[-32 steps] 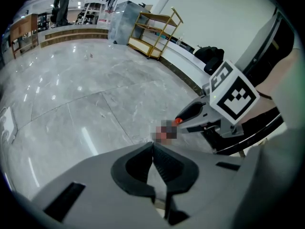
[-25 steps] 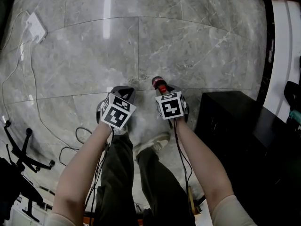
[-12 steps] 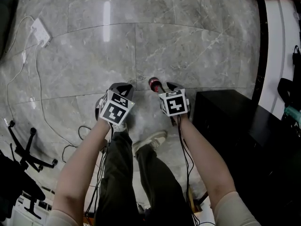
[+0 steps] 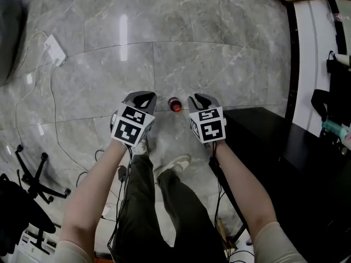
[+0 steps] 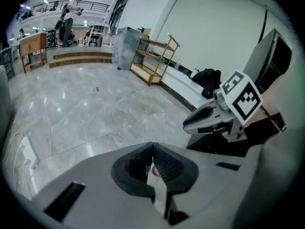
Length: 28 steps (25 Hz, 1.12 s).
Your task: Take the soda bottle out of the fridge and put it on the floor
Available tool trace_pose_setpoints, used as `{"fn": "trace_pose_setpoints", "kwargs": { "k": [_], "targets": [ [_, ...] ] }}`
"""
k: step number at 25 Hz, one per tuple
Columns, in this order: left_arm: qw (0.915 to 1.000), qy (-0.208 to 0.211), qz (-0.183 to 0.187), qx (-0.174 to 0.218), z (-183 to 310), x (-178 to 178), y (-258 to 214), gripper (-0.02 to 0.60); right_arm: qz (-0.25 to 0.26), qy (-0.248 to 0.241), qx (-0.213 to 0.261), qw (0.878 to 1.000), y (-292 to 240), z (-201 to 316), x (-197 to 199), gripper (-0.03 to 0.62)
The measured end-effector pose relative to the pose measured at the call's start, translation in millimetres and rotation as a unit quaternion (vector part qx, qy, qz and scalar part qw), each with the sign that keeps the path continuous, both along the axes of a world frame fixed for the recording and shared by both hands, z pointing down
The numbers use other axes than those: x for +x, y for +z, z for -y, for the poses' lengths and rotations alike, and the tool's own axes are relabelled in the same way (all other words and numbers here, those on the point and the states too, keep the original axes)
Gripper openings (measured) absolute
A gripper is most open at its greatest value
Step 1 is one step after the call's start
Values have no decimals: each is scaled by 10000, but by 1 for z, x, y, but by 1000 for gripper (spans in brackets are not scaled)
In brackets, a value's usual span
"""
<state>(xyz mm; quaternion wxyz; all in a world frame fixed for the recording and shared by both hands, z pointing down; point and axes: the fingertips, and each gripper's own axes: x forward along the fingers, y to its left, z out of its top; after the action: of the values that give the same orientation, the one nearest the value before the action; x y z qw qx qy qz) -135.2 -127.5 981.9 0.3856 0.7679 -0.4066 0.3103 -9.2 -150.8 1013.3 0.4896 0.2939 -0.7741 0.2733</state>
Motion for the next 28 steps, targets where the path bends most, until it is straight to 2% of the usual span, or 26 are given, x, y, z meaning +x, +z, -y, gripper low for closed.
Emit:
{"fn": "trace_pose_setpoints", "kwargs": {
  "k": [5, 11, 17, 23, 28],
  "targets": [
    [9985, -36, -9, 550, 29, 1, -75, 6, 426, -152, 719, 9964, -95, 17, -11, 34],
    [9931, -66, -79, 1171, 46, 3, -180, 6, 813, -198, 1456, 9858, -219, 33, -22, 21],
    [9853, -32, -34, 1709, 53, 8, -298, 6, 1068, -280, 2063, 9722, -342, 40, -28, 12],
    [9739, 81, -123, 2264, 47, 19, -414, 6, 1353, -35, 2657, 9545, -467, 38, -17, 5],
    [9694, 64, -262, 2439, 28, 20, -482, 6, 1567, 127, 3061, 9389, -558, 24, -9, 3]
  ]
}}
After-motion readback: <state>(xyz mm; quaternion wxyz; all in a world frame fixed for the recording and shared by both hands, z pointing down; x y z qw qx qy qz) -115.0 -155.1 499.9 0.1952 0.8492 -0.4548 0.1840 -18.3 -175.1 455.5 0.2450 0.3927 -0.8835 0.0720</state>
